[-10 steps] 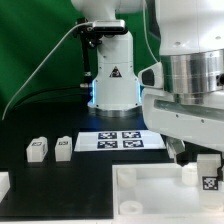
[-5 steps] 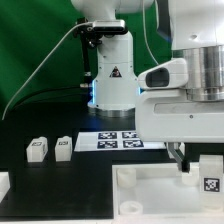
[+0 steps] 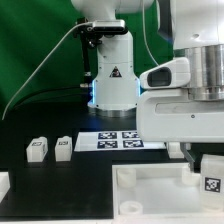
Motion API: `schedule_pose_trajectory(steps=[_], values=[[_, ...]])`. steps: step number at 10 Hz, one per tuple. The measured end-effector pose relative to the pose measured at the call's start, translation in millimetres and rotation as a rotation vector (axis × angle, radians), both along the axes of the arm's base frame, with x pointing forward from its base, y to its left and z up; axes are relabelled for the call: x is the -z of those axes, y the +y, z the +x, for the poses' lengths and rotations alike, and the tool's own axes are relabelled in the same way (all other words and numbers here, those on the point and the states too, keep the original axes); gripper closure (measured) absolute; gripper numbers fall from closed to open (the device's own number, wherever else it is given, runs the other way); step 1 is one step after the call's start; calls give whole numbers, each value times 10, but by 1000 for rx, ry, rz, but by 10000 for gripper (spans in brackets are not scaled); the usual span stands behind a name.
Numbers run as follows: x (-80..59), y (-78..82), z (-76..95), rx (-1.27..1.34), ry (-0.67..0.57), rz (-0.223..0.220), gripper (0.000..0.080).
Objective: Assemble one leg
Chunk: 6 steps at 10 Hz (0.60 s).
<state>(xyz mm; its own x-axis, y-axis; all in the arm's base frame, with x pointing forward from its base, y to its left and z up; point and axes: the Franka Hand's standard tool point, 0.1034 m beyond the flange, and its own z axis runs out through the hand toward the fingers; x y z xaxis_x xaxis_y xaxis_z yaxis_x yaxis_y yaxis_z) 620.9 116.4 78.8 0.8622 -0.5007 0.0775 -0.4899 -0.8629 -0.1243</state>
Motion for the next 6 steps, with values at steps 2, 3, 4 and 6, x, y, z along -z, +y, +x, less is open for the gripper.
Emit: schedule_pose_trajectory(steps=[2, 3, 4, 6], values=[[14, -20, 12, 187, 21, 29, 500], [20, -74, 74, 444, 97, 80, 500], [23, -45, 83, 615, 161, 101, 500], [33, -21, 109, 838, 226, 129, 500]])
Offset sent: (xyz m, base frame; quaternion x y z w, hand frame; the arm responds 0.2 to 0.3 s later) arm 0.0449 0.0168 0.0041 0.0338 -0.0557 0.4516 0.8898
